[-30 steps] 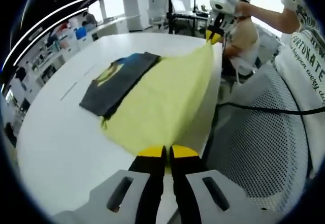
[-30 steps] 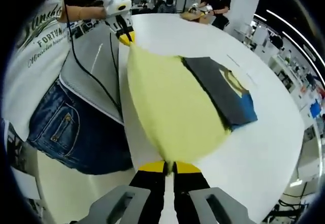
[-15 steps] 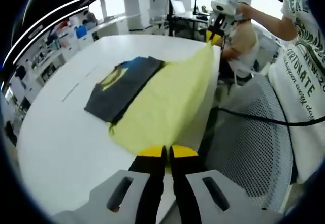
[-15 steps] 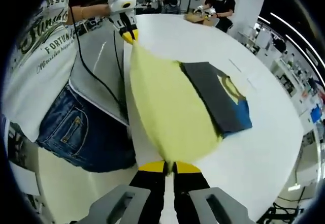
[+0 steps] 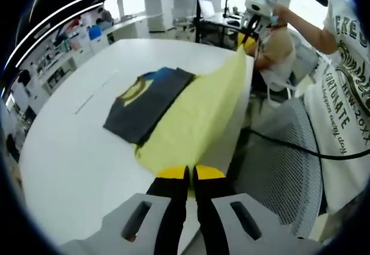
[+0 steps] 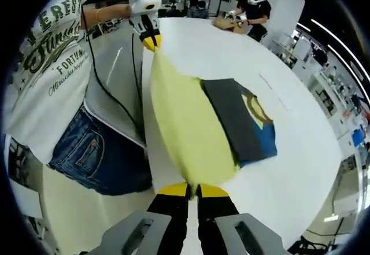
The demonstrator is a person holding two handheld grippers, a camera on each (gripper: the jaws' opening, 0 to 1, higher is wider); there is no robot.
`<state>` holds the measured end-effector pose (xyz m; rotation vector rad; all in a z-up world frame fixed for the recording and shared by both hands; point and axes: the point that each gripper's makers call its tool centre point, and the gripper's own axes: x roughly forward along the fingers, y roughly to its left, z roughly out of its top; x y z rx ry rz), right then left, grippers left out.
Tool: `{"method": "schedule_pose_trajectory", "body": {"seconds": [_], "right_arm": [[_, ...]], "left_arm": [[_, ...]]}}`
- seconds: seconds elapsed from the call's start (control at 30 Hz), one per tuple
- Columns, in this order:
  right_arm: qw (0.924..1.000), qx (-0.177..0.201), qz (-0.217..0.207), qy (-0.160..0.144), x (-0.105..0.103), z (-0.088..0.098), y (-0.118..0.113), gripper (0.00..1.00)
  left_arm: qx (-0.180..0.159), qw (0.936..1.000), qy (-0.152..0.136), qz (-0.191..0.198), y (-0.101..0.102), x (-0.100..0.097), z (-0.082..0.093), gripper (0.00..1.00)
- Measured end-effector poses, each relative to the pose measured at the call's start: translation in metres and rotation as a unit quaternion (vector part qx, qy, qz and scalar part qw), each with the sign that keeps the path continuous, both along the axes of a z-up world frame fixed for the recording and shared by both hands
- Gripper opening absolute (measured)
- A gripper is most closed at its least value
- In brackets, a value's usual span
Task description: Fold the garment on the visible template until the final outline fits inside the template.
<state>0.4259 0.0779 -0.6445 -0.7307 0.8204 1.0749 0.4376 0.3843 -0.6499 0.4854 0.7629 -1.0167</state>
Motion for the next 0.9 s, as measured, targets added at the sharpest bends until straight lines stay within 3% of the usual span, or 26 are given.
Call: {"method": "schedule_pose_trajectory", "body": {"seconds": [0.47,0.57,0.9], "right_arm": [[0.9981,-0.008,0.000,-0.061,0.045,0.009,0.001,0.00],[0.9976,-0.010,-0.001,-0.069,0.054,0.009,0.001,0.00],[0.9948,-0.009,-0.021,-0.099,0.096,0.007,-0.003,0.00]], "left_arm": [[0.009,0.9993,-0.035,0.012,0.003,0.045,0.006,0.01],[0.019,0.9979,-0.062,0.008,0.003,0.061,0.007,0.01],[0.020,0.9970,-0.072,0.020,0.001,0.092,0.009,0.01]]}}
